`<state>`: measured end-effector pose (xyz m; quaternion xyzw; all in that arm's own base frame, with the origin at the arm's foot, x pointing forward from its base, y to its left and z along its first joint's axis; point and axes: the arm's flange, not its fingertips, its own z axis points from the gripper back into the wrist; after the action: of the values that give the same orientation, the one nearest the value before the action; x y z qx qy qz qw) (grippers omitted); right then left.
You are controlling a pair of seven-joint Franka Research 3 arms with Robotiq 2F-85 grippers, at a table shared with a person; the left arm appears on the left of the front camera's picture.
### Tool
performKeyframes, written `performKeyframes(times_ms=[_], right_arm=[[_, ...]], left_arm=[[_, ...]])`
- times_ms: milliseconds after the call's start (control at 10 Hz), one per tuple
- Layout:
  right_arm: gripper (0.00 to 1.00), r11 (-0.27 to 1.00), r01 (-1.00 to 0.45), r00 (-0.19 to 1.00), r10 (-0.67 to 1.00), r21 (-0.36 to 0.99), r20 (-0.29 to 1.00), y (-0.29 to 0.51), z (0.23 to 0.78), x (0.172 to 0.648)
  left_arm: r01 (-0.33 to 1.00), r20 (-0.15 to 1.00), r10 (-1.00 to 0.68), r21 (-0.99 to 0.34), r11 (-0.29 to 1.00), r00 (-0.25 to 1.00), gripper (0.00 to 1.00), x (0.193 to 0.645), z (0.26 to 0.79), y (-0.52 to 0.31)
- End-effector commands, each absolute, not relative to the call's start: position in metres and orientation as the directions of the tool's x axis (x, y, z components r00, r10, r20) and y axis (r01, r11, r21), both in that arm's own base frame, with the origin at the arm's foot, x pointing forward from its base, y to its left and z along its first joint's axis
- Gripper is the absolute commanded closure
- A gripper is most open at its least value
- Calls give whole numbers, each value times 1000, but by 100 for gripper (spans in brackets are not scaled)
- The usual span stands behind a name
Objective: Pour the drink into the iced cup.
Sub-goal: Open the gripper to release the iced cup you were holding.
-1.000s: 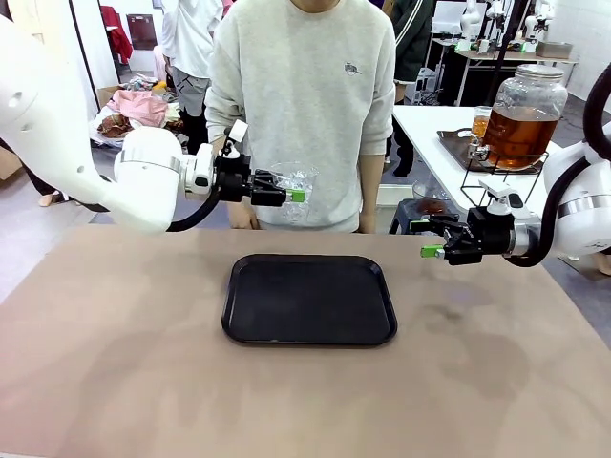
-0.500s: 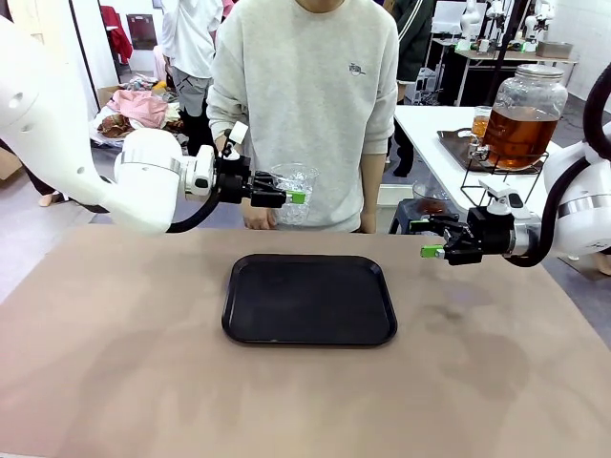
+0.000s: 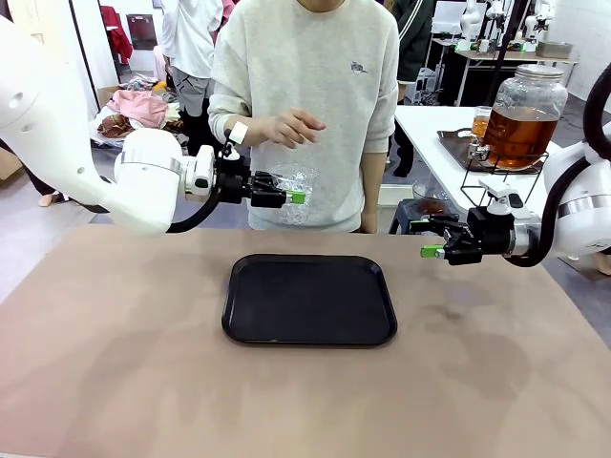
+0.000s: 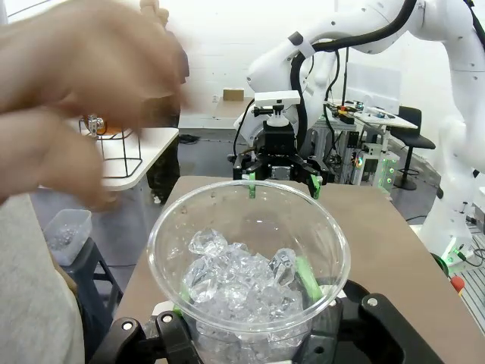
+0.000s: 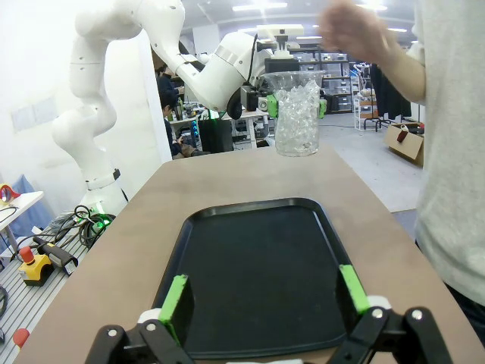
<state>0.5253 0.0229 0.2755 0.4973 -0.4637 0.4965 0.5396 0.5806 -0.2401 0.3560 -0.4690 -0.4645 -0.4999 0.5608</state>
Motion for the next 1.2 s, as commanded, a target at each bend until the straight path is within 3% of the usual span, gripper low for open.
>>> performKeyframes(times_ms=[0,1100], right_arm=[[0,10,-998,68,76,68,995,24,279,528],[0,10,-998,68,76,68,995,24,279,528]], left_arm=[[997,991,-124,-45,56,51,40,578,357,-242],[997,991,-124,-45,56,51,40,578,357,-242]])
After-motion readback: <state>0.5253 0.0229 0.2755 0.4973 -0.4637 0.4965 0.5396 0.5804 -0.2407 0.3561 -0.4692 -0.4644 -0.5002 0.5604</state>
